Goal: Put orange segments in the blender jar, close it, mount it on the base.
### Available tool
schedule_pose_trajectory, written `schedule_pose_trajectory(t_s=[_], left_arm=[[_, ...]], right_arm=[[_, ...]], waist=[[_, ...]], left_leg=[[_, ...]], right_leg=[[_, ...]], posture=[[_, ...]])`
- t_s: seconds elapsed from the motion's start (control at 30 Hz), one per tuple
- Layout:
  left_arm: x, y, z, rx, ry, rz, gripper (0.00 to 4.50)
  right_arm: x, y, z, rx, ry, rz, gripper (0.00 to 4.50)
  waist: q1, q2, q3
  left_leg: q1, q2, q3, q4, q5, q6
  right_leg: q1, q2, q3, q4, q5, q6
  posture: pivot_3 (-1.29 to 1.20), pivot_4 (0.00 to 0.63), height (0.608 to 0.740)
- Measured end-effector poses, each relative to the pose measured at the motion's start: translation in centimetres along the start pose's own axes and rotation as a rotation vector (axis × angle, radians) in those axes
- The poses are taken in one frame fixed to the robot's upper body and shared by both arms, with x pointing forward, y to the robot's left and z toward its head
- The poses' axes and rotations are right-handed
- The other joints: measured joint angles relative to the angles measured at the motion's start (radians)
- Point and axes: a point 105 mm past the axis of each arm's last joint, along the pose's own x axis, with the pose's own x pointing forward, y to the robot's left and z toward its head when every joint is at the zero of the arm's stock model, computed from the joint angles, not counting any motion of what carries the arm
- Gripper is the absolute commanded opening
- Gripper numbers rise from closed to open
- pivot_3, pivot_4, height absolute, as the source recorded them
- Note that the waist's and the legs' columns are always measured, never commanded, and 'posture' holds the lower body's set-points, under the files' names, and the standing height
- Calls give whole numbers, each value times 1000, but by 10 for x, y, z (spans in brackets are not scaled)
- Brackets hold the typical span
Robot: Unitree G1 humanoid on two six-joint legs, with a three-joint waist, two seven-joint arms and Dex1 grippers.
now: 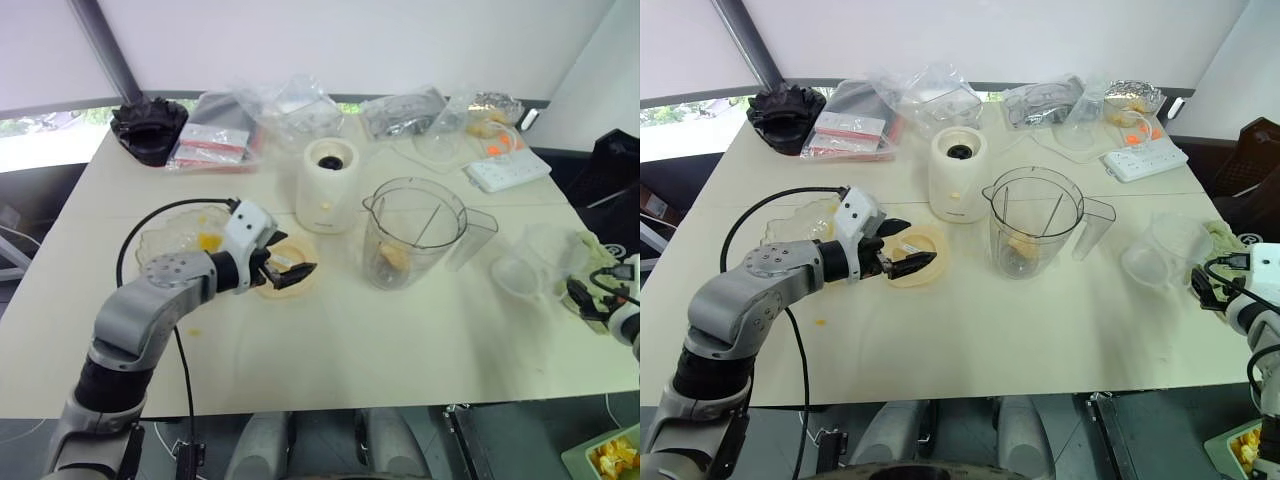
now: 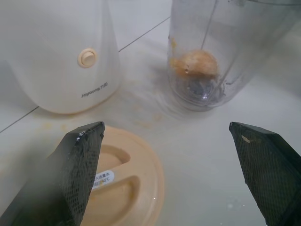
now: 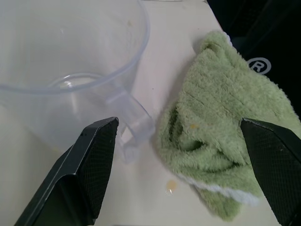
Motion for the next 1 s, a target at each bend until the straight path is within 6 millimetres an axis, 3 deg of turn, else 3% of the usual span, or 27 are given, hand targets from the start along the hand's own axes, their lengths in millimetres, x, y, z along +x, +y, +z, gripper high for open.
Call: schedule_pose_trajectory(t_s=[0.63, 0.73, 0.93, 1.0], left_arm=[[-2, 7, 1, 4, -5, 72, 4423], [-2, 7, 1, 4, -5, 74, 4500], [-2, 8, 1, 5, -4, 76, 4500], [-2, 8, 2, 6, -5, 76, 4500]], right_arm=[[27, -7, -8, -29, 2, -73, 4253], [28, -7, -9, -32, 1, -75, 3414], [32, -1, -11, -9, -5, -58, 252], [34, 5, 4, 1, -65, -31, 46]], waist=[[-14, 0, 0], [-17, 0, 0], [-17, 0, 0], [-18, 0, 0]], left_leg=[[0, -1, 0, 0, 0, 0], [0, -1, 0, 0, 0, 0], [1, -1, 0, 0, 0, 0], [3, -1, 0, 0, 0, 0]], right_leg=[[1, 0, 0, 0, 0, 0], [1, 0, 0, 0, 0, 0], [1, 0, 0, 0, 0, 0], [3, 0, 0, 0, 0, 0]], posture=[[0, 150, 740], [0, 150, 740], [0, 150, 740], [0, 150, 740]])
